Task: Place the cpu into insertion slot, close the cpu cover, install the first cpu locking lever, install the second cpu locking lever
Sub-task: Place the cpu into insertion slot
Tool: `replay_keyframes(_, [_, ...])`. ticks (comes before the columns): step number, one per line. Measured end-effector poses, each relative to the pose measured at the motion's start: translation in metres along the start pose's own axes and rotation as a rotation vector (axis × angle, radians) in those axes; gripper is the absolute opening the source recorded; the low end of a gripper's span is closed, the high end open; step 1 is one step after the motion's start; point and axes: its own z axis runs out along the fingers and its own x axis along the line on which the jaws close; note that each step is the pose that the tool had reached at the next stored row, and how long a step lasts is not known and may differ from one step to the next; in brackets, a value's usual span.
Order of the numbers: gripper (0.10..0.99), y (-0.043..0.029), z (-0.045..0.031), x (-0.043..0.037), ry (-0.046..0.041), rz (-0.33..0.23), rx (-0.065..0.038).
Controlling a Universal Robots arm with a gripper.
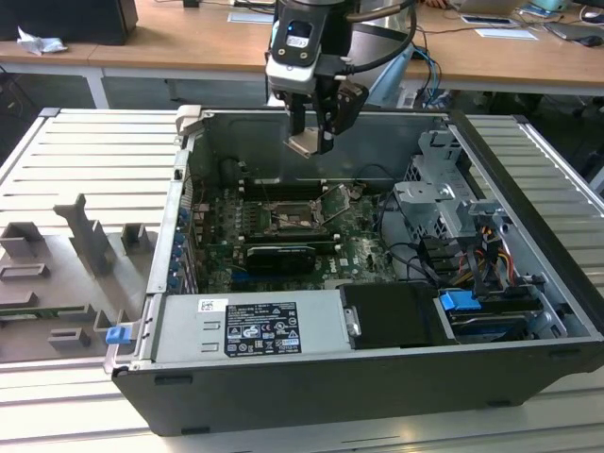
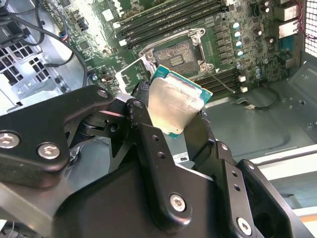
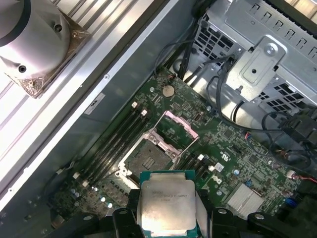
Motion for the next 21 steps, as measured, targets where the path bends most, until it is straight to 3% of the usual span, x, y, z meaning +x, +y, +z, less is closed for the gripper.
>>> replay_keyframes(12, [0.529,-0.0002,0.0020,0.0000,-0.0062,0.064,-0.001])
replay_keyframes(16, [0.529,-0.0003,0.0040,-0.0001,-0.0167,0.175,-0.003])
replay_keyframes(21, [0.529,-0.0005,0.0063,-0.0001,-0.0241,0.257,-0.004])
